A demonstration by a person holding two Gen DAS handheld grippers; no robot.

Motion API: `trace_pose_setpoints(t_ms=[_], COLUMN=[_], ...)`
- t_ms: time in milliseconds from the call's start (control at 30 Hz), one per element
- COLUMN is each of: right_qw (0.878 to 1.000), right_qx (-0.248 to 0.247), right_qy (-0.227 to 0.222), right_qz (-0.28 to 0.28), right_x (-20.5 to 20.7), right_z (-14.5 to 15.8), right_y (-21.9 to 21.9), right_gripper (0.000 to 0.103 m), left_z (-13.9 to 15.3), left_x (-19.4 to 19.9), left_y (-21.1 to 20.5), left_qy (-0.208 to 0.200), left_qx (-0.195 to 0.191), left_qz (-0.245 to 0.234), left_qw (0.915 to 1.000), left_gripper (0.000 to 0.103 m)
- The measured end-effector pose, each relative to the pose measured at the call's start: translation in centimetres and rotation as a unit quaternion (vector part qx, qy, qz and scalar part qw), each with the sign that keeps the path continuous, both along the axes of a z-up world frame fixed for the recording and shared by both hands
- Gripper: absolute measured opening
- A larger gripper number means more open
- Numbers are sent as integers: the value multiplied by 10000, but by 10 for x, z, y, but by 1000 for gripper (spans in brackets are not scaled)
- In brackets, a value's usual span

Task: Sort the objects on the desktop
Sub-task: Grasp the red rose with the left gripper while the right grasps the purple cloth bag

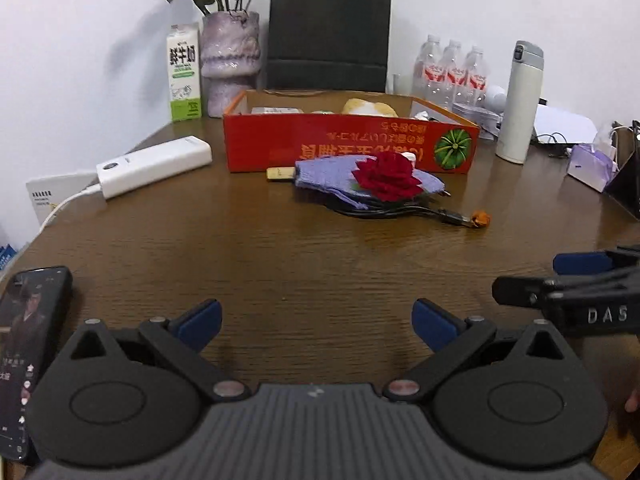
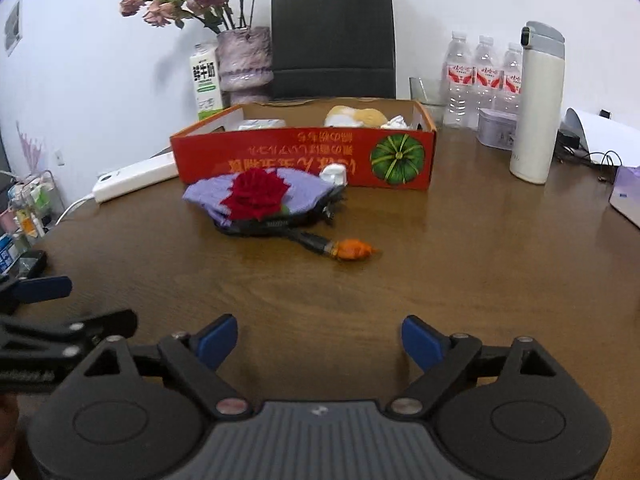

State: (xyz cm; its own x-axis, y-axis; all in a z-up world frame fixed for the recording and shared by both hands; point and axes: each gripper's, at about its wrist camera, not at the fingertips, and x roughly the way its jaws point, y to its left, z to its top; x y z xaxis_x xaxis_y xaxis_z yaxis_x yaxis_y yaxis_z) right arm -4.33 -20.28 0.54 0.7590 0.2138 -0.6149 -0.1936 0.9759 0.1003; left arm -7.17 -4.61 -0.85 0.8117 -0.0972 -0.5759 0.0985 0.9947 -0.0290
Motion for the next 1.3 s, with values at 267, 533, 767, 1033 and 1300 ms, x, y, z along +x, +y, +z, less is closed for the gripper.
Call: trace_pose_setpoints(t_ms=[267, 533, 767, 1033, 1300], right_qw=[9987, 9965, 9978, 9986, 9993], right_qx=[204, 354, 447, 455, 216], right_qy=[-135, -282, -208, -146, -318], right_qz=[-455, -707, -442, 206, 15], right_x=[5, 36, 76, 144, 141], right_z=[4, 20, 19, 18, 24], right_y=[-17, -42, -29, 26, 42], right_gripper=[90, 88, 77, 56, 4], left_z=[19, 17, 29, 16, 20], left_x=[25, 123, 115, 74, 59], left_y=[-11, -37, -3, 45, 40], left_qy=[-516, -213, -146, 128, 122], left_qx=[-34, -560, -1063, -890, -662], left_qz=[-400, -1193, -927, -32, -212], left_qw=[9979, 9910, 9899, 9959, 9975], left_gripper=[103, 100, 30, 32, 30])
